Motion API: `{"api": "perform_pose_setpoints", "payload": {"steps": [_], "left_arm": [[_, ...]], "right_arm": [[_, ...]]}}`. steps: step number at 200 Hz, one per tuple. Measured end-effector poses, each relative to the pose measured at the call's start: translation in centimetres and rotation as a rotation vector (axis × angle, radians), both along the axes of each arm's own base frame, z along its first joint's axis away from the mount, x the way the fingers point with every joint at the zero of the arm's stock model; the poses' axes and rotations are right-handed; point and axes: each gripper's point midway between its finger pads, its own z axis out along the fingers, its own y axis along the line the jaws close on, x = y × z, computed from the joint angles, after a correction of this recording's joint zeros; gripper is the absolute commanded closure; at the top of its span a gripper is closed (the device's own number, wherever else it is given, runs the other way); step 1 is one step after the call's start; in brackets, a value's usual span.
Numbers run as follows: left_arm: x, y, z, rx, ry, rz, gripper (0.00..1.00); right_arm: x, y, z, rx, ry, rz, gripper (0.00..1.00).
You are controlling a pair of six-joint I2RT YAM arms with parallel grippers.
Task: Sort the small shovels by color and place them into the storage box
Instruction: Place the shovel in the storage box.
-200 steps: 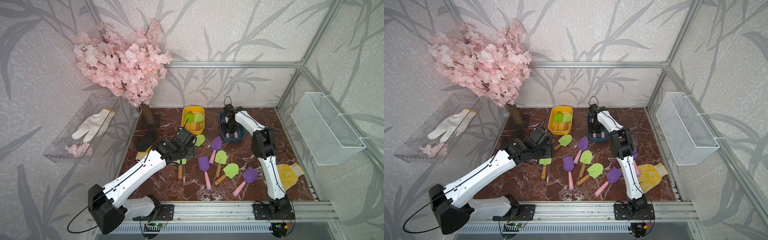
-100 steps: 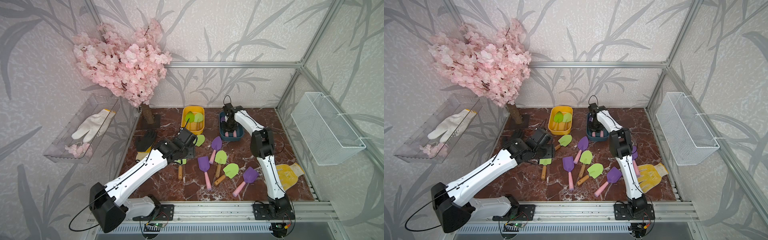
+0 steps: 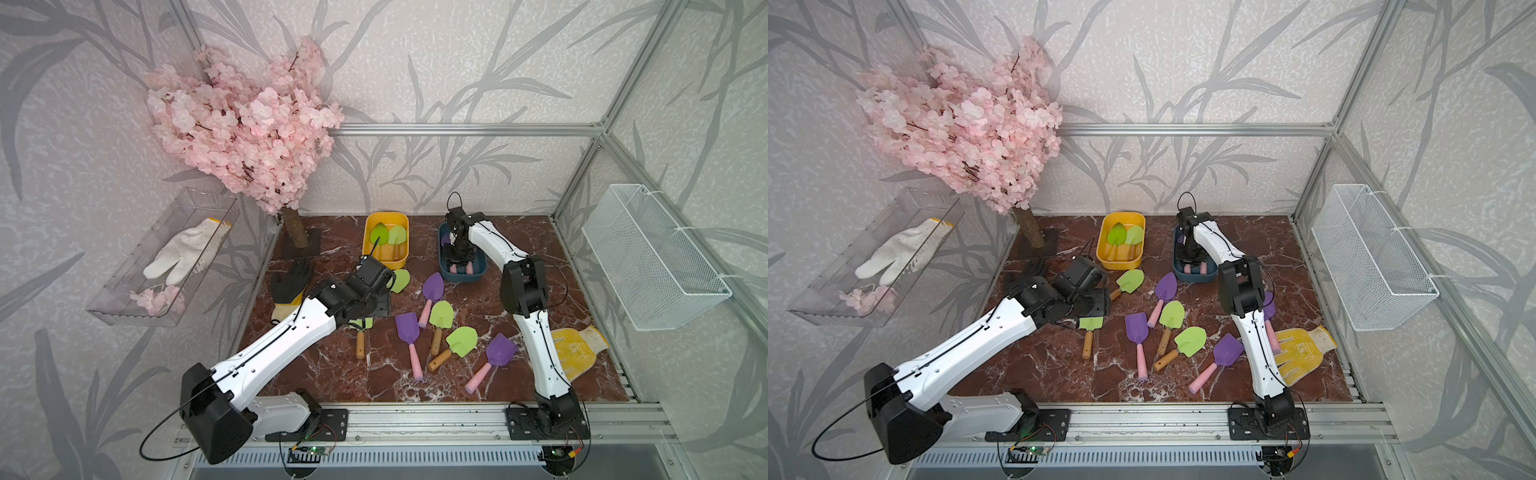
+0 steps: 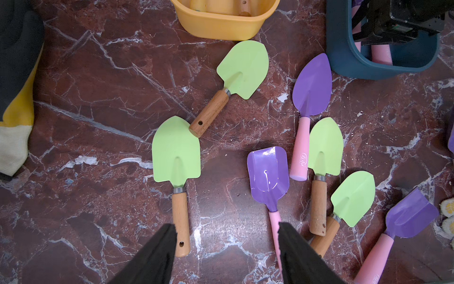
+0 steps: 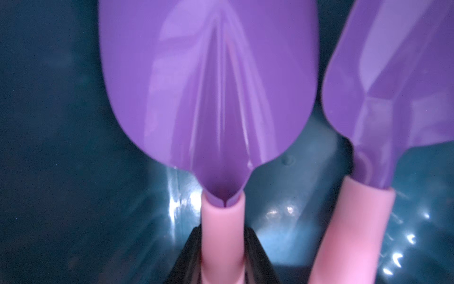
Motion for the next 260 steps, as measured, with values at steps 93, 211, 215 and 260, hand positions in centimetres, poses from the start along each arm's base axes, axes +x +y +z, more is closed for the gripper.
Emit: {"api": "perform_pose_setpoints", "payload": {"steps": [93, 211, 215, 260], "left_arm": [[0.0, 0.0, 0.0, 0.001, 0.0, 0.0, 0.31], [0.0, 0.0, 0.0, 0.0, 0.0, 0.0, 0.31], [0.0, 0.0, 0.0, 0.0, 0.0, 0.0, 0.31], [0.1, -0.1, 0.1, -0.006, -0.006, 0.0, 0.3]], "right_arm": [[0.1, -0.1, 0.0, 0.0, 0.0, -0.003, 0.7], [0.2, -0.4, 0.2, -0.009, -0.008, -0.006, 0.61], [0.3, -0.3, 0.3, -0.008, -0.01, -0.006, 0.61], [1.2, -0.1, 2.0, 0.006, -0.054, -0.007, 0.56]]}}
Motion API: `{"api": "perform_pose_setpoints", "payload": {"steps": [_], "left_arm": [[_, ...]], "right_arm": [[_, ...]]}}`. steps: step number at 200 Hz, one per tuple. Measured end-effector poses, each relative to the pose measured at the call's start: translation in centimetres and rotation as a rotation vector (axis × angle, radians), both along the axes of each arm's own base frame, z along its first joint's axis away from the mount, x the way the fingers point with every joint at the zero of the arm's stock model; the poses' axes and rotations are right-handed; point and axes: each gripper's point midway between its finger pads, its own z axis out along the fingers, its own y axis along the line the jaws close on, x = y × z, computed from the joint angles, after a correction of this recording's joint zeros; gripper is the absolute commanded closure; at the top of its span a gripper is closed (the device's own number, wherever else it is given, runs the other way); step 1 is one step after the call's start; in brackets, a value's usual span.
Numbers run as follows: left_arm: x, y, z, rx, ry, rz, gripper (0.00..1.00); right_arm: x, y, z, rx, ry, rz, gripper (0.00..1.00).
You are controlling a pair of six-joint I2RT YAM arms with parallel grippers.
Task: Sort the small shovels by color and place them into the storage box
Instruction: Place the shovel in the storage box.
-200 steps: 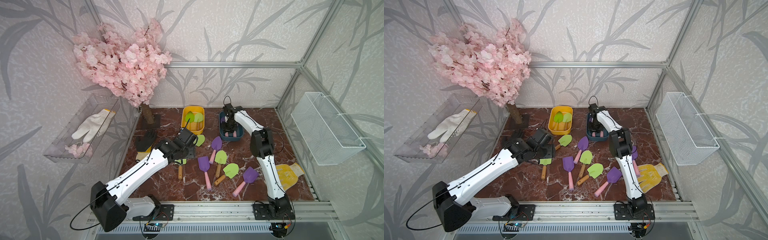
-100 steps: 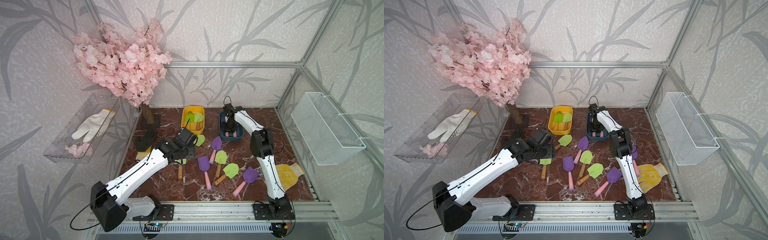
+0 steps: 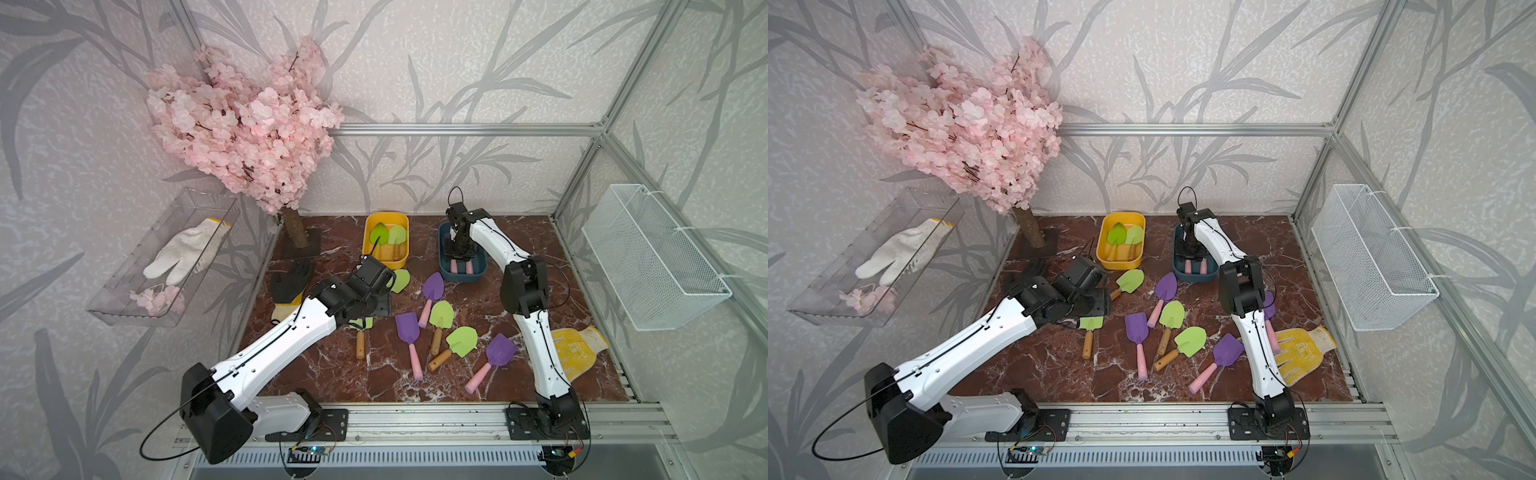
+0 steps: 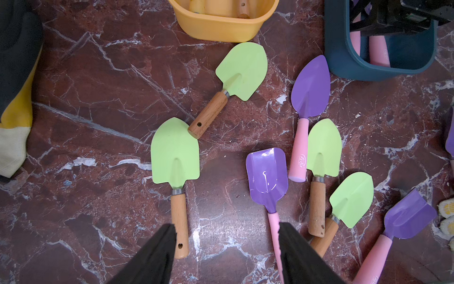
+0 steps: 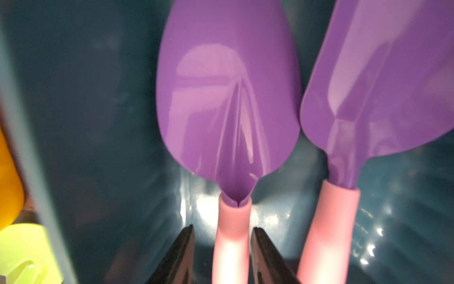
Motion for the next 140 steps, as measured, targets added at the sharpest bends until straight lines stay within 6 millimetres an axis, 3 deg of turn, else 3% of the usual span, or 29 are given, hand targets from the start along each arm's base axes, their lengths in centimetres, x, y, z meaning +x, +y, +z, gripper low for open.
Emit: {"api": "perform_pose_setpoints", "payload": {"steps": [57, 82, 102, 122, 140], "left_arm": [[0.0, 0.0, 0.6, -0.017, -0.02, 0.0, 0.3], [-0.1, 0.1, 1.1, -0.028, -0.035, 0.0, 0.3], [-0.1, 0.2, 1.4, -0.031, -0.044, -0.003, 0.3], [-0.2, 0.2, 1.4, -0.027, -0.042, -0.005, 0.3], [-0.2, 0.2, 1.4, -0.027, -0.041, -0.005, 0.3]], "right_arm": [[-0.2, -0.3, 1.7, -0.006, -0.011, -0.003, 0.53], [-0.3, -0.5, 3.8, -0.006, -0.038, -0.008, 0.52], [-0.6, -0.8, 6.4, -0.005, -0.071, -0.012, 0.52], [-1.2, -1.2, 10.5, 0.006, -0.136, -0.02, 0.52], [-3.3, -2.3, 14.6, 0.011, -0.196, -0.035, 0.52]]}}
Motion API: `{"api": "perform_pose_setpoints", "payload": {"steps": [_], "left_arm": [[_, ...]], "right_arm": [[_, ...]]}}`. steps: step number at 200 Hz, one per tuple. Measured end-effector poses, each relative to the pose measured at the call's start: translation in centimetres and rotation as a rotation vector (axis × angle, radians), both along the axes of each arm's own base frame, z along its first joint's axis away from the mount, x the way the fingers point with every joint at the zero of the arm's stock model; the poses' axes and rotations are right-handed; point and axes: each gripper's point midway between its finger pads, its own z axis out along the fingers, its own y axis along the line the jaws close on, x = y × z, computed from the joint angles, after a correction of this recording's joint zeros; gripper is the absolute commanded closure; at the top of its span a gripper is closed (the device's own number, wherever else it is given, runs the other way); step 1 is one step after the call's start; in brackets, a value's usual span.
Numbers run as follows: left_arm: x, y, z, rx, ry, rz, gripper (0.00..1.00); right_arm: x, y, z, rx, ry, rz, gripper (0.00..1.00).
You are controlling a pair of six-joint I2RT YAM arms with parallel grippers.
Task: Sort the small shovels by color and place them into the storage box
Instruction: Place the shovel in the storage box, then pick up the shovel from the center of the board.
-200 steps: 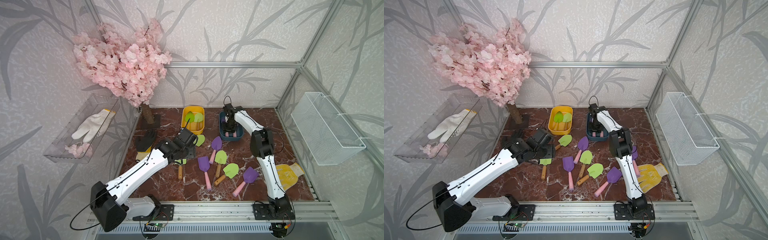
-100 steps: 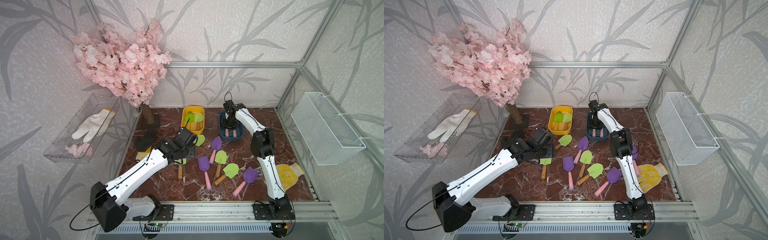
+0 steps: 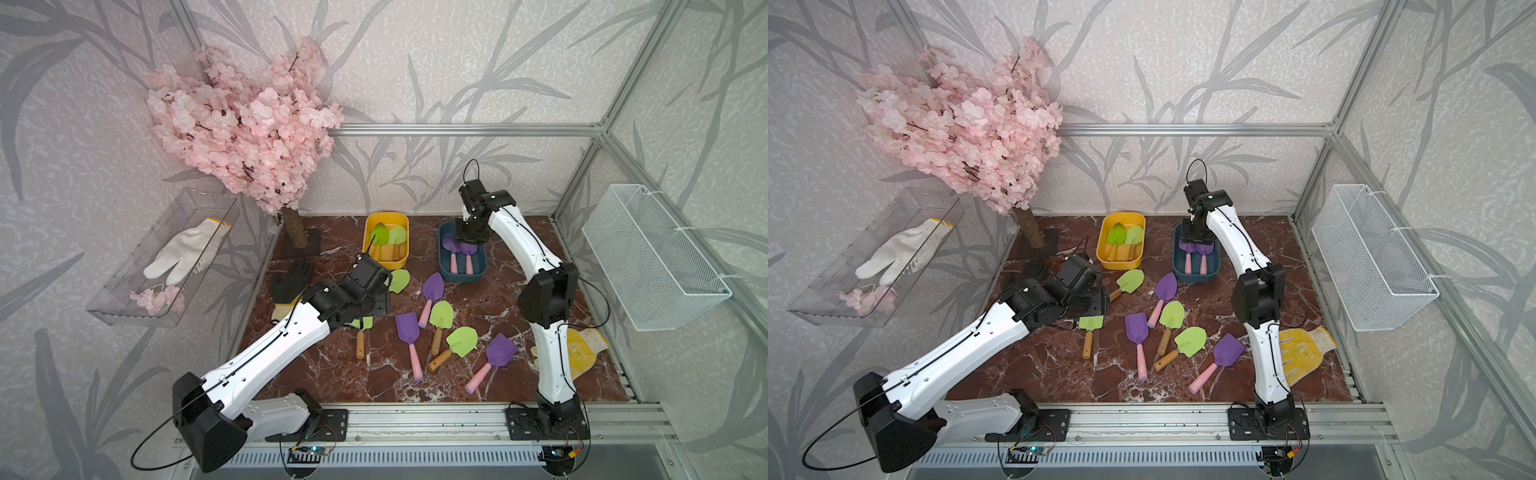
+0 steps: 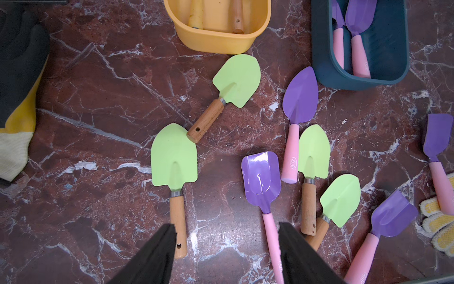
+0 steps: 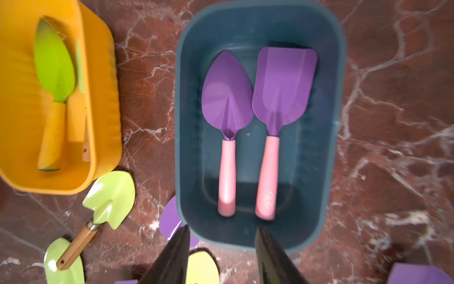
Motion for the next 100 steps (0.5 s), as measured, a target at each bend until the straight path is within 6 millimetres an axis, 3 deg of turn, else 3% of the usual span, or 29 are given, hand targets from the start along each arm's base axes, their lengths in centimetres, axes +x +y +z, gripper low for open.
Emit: {"api": "perform_pose_setpoints", "payload": {"steps": [20, 40, 64, 100], "left_arm": [[-0.1, 0.0, -0.1, 0.002, 0.004, 0.0, 0.31], [-0.3, 0.0, -0.1, 0.004, 0.011, -0.002, 0.31], [-0.6, -0.2, -0.3, 0.004, 0.019, -0.006, 0.31], [-1.2, -0.9, -0.7, 0.012, 0.039, -0.026, 0.31]], "right_arm": [[-3.7, -1.7, 3.4, 0.006, -0.057, -0.026, 0.52], [-7.5, -3.4, 4.8, 0.02, -0.108, -0.061, 0.52], [-11.5, -5.1, 4.3, 0.035, -0.123, -0.1, 0.51], [-15.0, -6.8, 1.3, 0.02, -0.076, -0.148, 0.5]]}}
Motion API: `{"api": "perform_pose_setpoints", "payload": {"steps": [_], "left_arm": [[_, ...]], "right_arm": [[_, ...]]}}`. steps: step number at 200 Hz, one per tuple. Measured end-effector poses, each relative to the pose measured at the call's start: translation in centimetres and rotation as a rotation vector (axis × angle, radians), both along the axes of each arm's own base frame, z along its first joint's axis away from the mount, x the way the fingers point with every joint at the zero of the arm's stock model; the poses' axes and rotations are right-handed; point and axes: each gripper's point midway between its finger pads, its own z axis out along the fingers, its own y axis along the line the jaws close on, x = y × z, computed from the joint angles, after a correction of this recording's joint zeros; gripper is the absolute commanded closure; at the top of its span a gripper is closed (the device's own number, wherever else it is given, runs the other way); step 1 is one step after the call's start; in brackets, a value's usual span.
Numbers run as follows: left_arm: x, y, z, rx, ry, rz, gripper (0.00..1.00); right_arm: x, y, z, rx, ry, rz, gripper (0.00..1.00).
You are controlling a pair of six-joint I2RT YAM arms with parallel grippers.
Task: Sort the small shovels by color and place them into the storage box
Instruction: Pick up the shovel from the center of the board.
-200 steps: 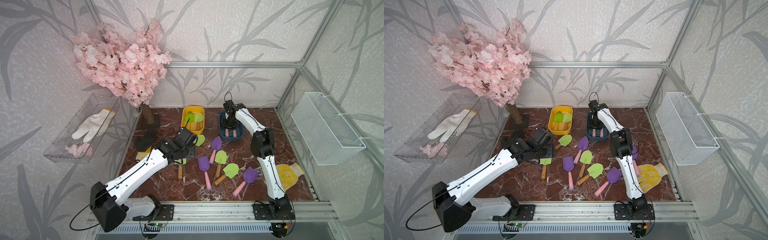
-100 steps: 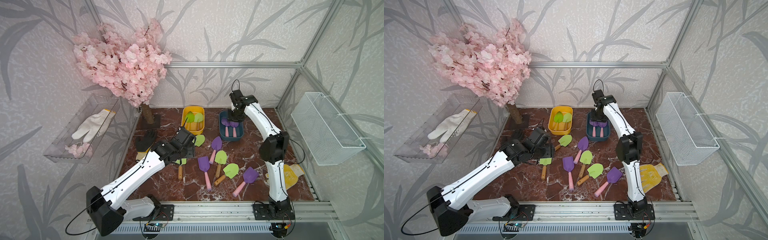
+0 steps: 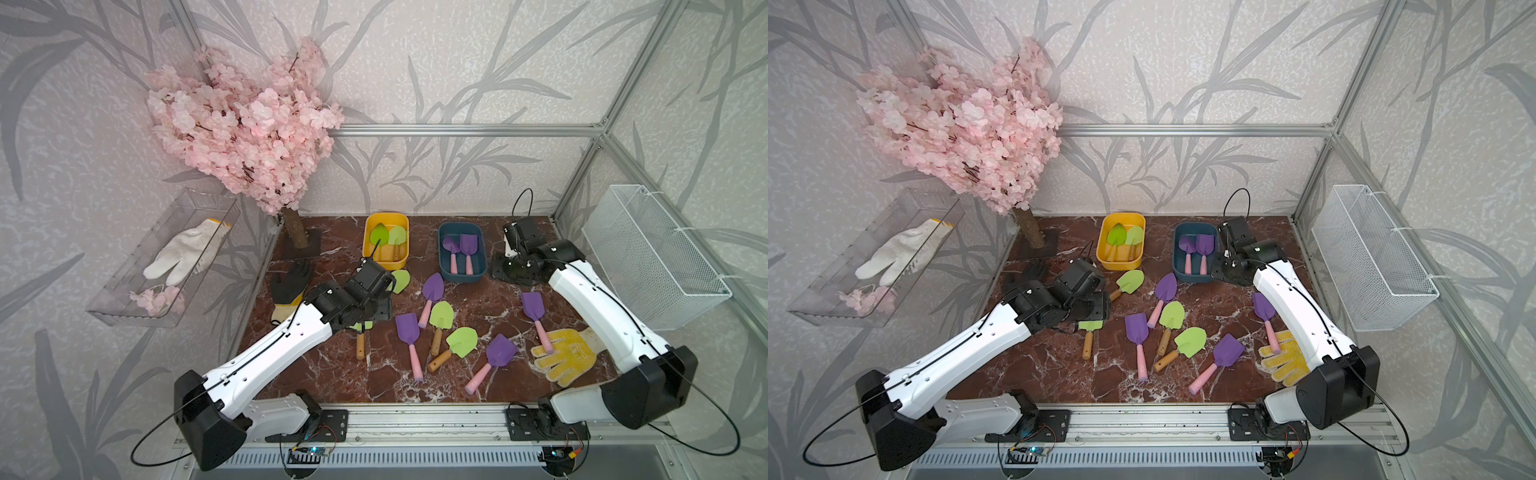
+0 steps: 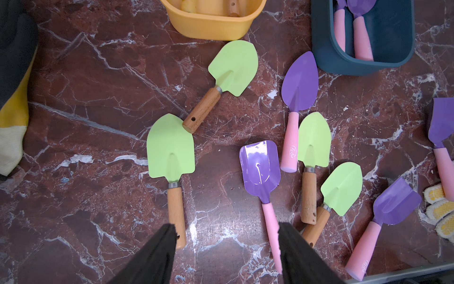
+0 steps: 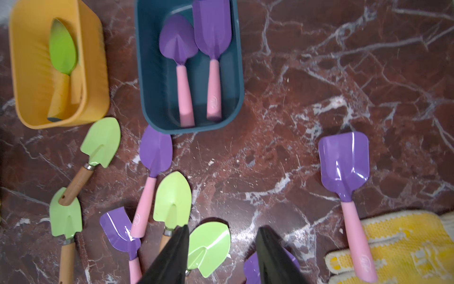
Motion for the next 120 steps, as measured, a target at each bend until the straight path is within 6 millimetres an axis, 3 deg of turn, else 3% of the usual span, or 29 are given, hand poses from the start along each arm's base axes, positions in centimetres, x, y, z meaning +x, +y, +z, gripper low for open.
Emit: {"api": "perform_pose_setpoints", "payload": {"steps": [39, 70, 84, 120], "left_arm": [[-0.5, -1.4, -0.8, 0.016, 0.03, -0.026, 0.32], [-1.2, -2.9, -1.9, 0.035, 0.061, -0.06, 0.35], [-1.6, -4.3, -2.6, 0.04, 0.08, -0.09, 0.41], [-2.7, -9.2, -5.0, 0.038, 0.139, -0.184, 0.42]], "right_arm": [[-3.2, -1.7, -3.3, -0.024, 0.074, -0.02, 0.5], [-5.2, -2.6, -4.6, -0.027, 0.099, -0.038, 0.5], [-5.7, -2.9, -5.0, -0.025, 0.106, -0.046, 0.5], [-6.2, -3.5, -5.6, -0.018, 0.12, -0.067, 0.49]]}}
